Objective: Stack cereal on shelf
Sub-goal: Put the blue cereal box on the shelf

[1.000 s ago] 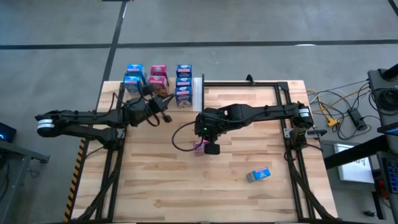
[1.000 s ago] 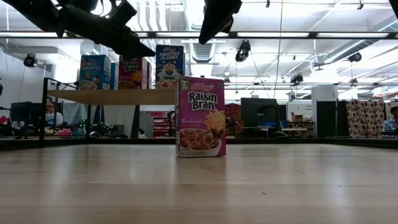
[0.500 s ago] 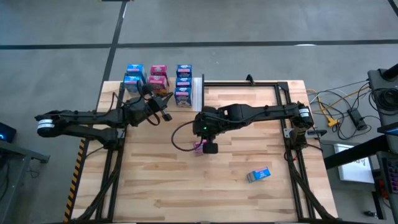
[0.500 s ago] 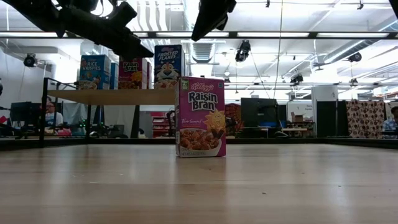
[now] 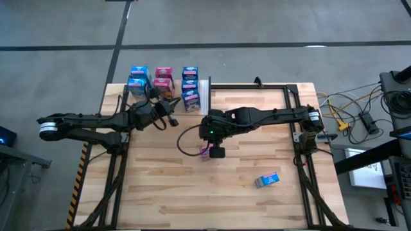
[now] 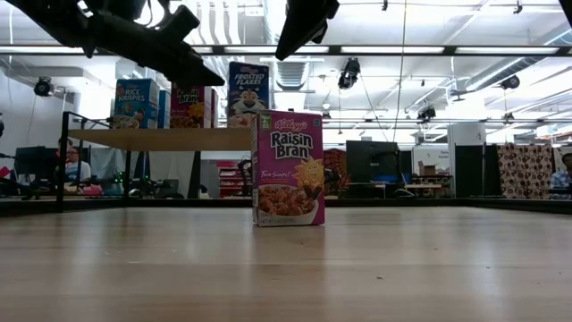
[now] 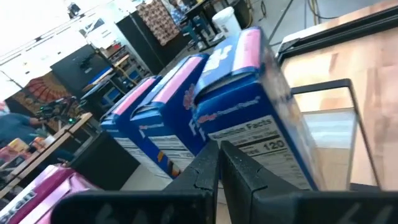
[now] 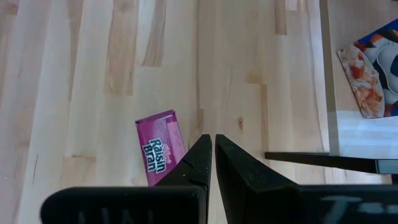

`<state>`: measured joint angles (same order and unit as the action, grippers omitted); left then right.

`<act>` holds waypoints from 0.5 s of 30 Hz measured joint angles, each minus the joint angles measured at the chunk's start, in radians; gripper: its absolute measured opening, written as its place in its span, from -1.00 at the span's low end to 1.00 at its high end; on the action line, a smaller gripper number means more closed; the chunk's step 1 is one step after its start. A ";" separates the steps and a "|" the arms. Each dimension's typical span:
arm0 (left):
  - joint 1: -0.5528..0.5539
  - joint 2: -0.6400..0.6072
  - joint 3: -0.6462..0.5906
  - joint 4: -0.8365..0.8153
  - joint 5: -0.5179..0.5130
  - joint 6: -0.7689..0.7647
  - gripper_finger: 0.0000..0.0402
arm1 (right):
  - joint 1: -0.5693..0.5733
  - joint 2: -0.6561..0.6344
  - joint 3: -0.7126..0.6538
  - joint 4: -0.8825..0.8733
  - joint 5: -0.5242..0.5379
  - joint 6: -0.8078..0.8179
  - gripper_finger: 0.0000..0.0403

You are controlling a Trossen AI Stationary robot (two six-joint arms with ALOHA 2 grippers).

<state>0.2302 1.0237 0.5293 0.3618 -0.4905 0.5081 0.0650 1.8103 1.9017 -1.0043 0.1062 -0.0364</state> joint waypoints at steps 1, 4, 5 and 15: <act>0.000 0.000 0.000 0.004 -0.009 0.001 -1.00 | 0.000 0.000 0.000 0.000 0.000 0.000 -0.94; 0.000 0.000 0.000 0.024 -0.015 0.000 -1.00 | 0.000 0.000 0.000 0.000 0.000 0.000 -0.94; 0.000 0.002 0.000 0.033 -0.016 -0.001 -1.00 | 0.000 0.000 0.000 0.000 0.000 0.000 -0.94; -0.010 -0.059 0.000 -0.072 -0.022 0.010 -1.00 | -0.053 0.000 0.000 0.014 0.228 -0.003 -0.94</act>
<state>0.2200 0.9652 0.5293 0.2902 -0.5125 0.5186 0.0122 1.8103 1.9015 -0.9908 0.3342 -0.0395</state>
